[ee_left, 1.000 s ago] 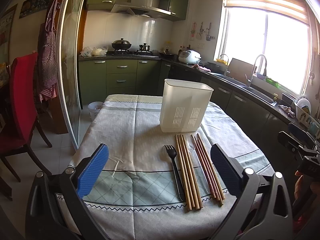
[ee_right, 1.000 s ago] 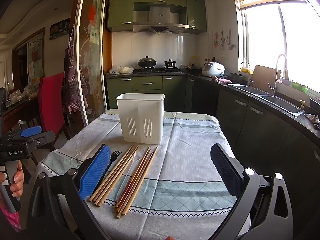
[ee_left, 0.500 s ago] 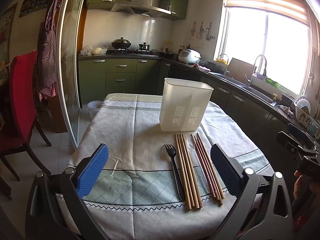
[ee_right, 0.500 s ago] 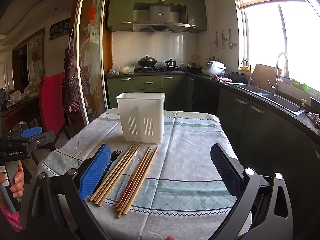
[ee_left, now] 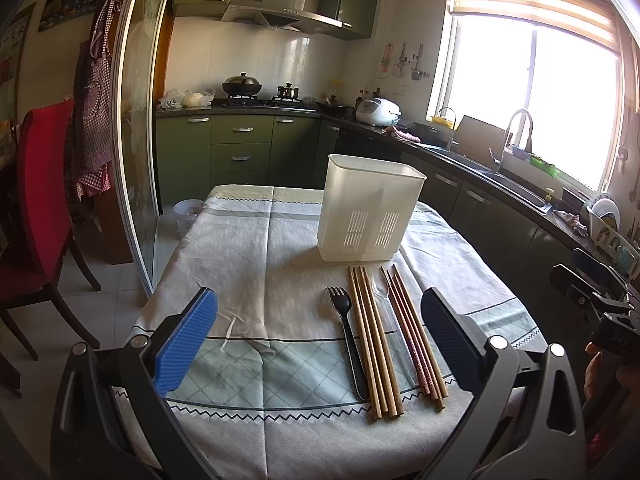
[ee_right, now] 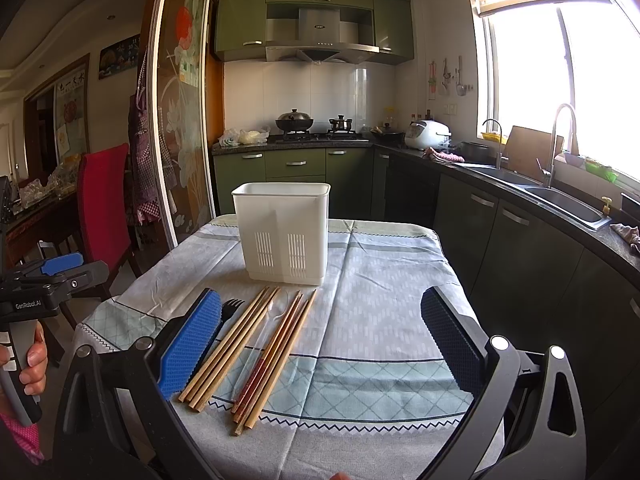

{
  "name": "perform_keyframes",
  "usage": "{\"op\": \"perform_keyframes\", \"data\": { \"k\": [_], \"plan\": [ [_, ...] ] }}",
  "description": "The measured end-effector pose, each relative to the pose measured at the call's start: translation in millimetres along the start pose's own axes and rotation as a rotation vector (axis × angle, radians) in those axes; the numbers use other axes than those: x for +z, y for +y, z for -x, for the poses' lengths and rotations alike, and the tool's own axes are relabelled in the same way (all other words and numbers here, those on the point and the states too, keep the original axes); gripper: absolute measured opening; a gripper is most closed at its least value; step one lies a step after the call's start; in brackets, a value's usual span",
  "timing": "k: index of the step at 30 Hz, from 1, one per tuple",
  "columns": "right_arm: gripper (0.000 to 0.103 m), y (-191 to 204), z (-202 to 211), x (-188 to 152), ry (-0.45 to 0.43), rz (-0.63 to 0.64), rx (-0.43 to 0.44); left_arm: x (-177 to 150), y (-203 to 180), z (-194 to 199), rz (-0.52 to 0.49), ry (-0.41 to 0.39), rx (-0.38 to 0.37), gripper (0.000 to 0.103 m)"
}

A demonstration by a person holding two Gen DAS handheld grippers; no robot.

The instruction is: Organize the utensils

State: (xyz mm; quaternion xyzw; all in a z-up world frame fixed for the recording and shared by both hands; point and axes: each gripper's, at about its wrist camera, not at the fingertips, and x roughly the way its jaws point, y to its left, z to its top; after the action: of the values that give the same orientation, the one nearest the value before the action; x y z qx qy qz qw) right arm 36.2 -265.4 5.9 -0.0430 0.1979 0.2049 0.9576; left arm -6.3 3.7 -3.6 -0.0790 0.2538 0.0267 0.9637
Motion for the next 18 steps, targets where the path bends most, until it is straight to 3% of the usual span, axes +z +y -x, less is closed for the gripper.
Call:
{"op": "perform_keyframes", "data": {
  "k": [9,13,18],
  "plan": [
    [0.099,-2,-13,0,0.049,-0.003,0.029,2,-2,-7,-0.002,0.031,-0.011,0.097],
    [0.099,-11,-37,4,0.157,-0.014,0.098,10,-7,-27,-0.007,0.111,0.000,0.097],
    [0.099,-30,-86,5,0.331,-0.013,0.090,22,-3,-70,0.054,0.278,0.009,0.097]
  ]
}}
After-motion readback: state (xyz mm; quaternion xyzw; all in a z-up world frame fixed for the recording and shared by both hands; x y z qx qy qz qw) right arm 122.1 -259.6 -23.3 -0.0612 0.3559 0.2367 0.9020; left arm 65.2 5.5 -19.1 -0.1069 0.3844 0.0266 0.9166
